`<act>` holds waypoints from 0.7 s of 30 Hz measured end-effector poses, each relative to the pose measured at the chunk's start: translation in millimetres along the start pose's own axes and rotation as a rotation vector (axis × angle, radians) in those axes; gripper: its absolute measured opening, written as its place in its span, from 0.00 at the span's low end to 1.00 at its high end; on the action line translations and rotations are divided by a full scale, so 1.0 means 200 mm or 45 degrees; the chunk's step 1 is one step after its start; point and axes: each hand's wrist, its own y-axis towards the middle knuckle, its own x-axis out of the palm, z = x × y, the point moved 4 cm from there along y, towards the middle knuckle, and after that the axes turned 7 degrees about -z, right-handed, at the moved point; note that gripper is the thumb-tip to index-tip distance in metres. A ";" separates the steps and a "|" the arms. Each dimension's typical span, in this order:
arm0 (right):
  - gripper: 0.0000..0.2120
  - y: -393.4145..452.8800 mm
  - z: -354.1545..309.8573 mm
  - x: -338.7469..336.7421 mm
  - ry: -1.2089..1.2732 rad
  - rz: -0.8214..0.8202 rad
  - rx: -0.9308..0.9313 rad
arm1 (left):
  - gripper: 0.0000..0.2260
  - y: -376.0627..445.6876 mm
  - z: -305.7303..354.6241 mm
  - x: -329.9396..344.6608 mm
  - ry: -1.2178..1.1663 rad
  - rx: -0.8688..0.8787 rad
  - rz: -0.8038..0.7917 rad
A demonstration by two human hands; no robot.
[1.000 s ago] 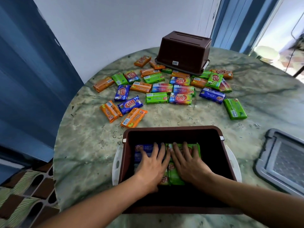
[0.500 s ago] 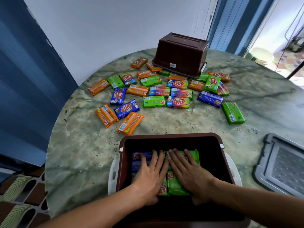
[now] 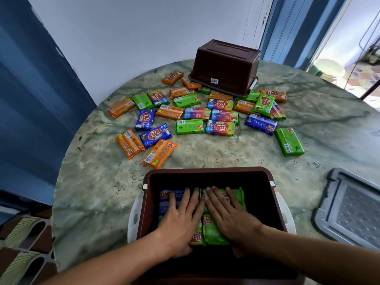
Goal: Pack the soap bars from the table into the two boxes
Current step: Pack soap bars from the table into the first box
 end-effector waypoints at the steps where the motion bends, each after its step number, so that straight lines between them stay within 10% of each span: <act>1: 0.73 0.01 0.00 0.02 0.062 -0.019 0.008 | 0.53 0.00 0.00 0.00 0.008 -0.002 0.004; 15: 0.59 -0.05 -0.03 -0.11 -0.075 -0.096 -0.078 | 0.53 -0.01 0.01 -0.03 -0.011 -0.077 -0.093; 18: 0.55 -0.07 0.00 -0.17 0.164 -0.161 -0.108 | 0.55 -0.04 -0.04 -0.07 -0.242 -0.020 -0.112; 21: 0.37 -0.13 0.10 -0.36 0.741 0.001 -0.186 | 0.34 -0.16 -0.16 -0.24 -0.829 0.075 0.160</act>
